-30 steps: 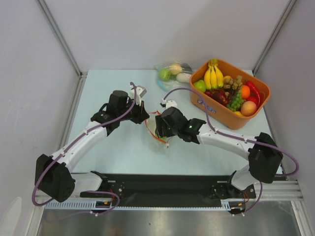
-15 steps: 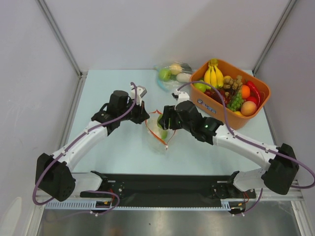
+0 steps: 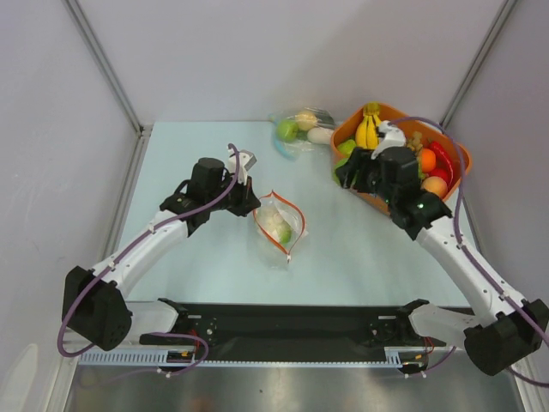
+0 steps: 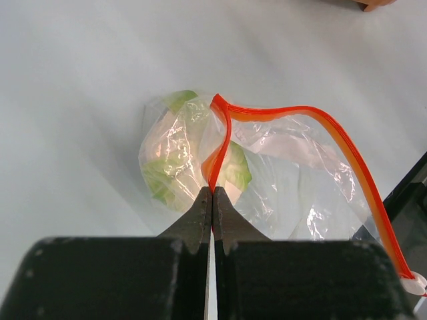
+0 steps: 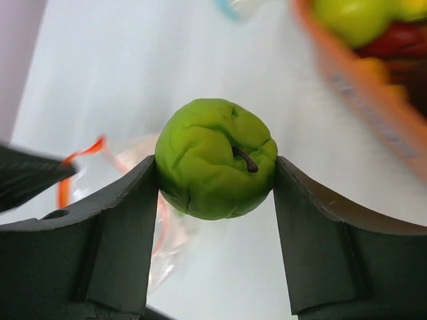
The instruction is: Open the zip-top bag and remove the fake food
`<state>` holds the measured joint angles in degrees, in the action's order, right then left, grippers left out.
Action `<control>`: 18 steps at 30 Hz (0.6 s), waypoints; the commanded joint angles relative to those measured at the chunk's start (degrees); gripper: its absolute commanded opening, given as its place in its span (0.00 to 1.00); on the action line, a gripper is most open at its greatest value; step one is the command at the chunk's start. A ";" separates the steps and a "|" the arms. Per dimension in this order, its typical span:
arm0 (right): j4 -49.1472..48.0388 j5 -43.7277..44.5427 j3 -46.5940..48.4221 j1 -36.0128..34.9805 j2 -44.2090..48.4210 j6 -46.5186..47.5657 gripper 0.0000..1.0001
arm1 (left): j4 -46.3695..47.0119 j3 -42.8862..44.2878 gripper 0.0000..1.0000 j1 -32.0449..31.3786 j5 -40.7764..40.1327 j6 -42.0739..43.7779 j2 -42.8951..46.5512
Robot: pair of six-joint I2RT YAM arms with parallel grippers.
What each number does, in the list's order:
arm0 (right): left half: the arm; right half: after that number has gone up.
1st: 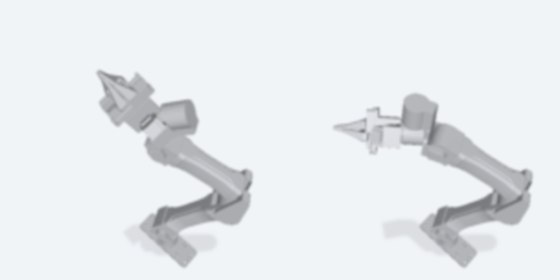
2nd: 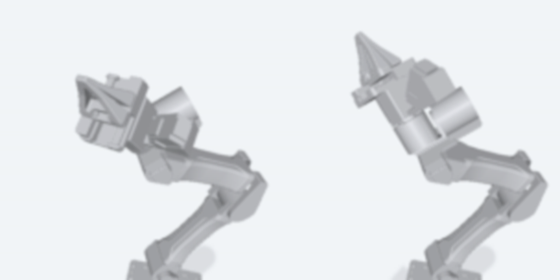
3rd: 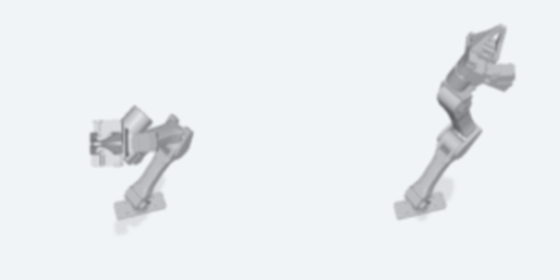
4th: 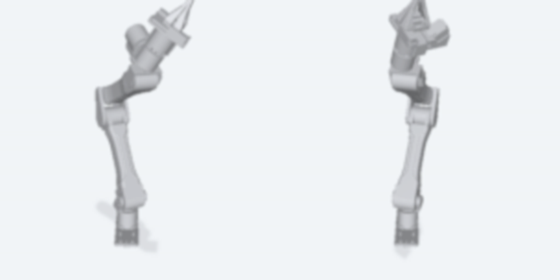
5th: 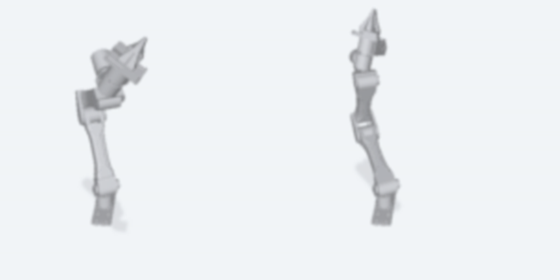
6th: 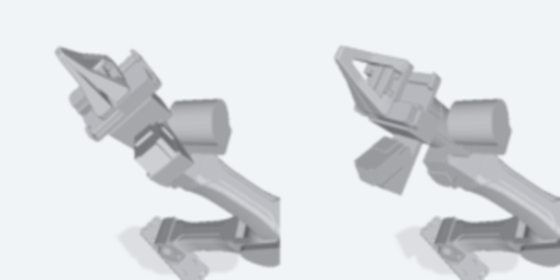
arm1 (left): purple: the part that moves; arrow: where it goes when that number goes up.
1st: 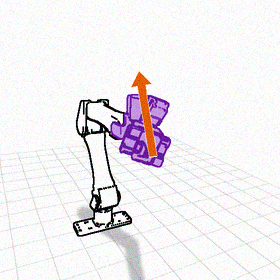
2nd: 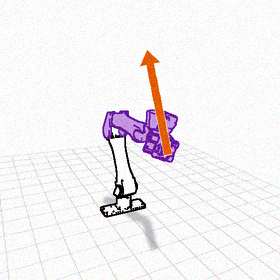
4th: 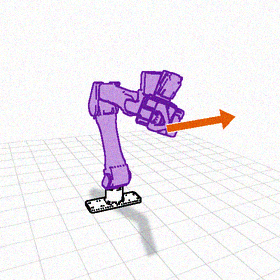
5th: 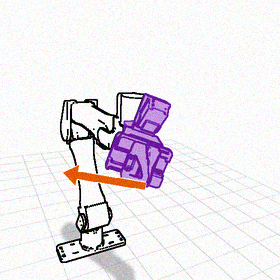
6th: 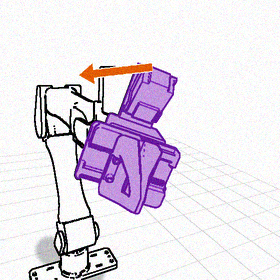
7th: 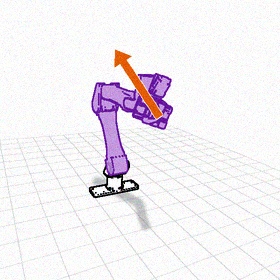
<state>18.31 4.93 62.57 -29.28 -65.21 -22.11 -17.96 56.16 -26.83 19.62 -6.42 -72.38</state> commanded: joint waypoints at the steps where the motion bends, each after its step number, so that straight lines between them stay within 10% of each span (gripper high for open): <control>1: 3.57 0.60 4.58 7.98 3.25 5.93 0.40 | 0.64 0.62 0.00 -0.07 -0.54 0.79 -0.22; 18: 3.32 -16.52 3.27 53.52 3.87 7.17 0.38 | 0.47 0.70 0.00 0.02 -0.28 0.97 -0.75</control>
<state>24.08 -5.67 65.08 20.80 -59.59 -14.52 -18.06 56.16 -26.83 19.64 -6.39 -73.14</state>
